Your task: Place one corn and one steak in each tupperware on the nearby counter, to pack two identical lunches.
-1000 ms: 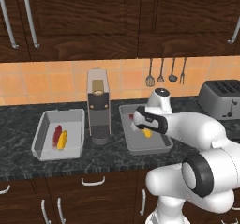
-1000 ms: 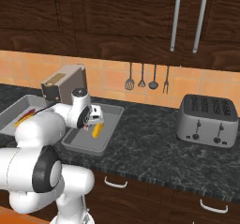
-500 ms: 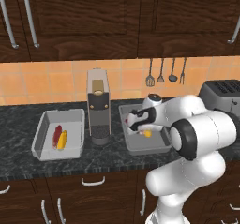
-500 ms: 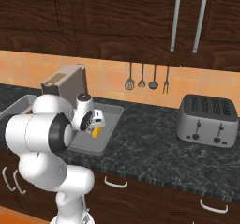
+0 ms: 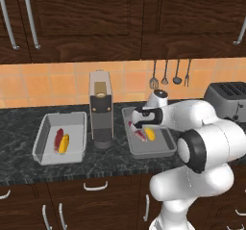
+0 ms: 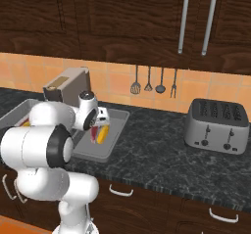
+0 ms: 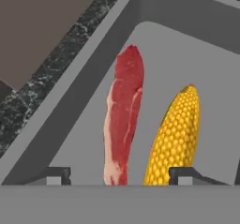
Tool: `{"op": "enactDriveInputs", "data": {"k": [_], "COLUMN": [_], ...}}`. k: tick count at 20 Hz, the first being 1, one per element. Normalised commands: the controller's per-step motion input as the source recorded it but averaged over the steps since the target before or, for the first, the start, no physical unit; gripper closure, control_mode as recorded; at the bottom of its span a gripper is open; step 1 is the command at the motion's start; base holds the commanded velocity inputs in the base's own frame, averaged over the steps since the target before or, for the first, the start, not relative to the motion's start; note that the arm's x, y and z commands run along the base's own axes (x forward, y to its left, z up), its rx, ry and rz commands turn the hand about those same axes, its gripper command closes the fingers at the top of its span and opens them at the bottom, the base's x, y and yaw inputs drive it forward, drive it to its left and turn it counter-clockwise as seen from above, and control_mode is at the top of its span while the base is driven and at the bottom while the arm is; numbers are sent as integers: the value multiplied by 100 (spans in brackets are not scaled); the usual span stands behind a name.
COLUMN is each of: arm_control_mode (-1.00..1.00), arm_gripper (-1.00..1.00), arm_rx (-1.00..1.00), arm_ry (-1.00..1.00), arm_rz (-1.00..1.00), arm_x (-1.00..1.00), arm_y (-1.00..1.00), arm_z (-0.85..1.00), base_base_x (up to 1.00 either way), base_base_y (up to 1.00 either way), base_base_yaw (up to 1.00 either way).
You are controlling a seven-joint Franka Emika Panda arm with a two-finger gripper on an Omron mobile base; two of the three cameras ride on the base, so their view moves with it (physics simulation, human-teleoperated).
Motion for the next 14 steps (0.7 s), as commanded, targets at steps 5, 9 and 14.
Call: {"op": "enactDriveInputs", "data": {"k": [5,9,14], "arm_control_mode": [-100,-100,-100], "arm_gripper": [-100,-100,-100], "arm_rx": [0,0,0], "arm_ry": [-48,-63,-69], "arm_rz": [-6,-4,-8], "arm_x": [-84,-100,-100], "arm_y": [-20,-41,-26], "arm_z": [100,100,100], "base_base_x": [0,0,0], "base_base_y": [0,0,0], "base_base_yaw": [0,0,0]}}
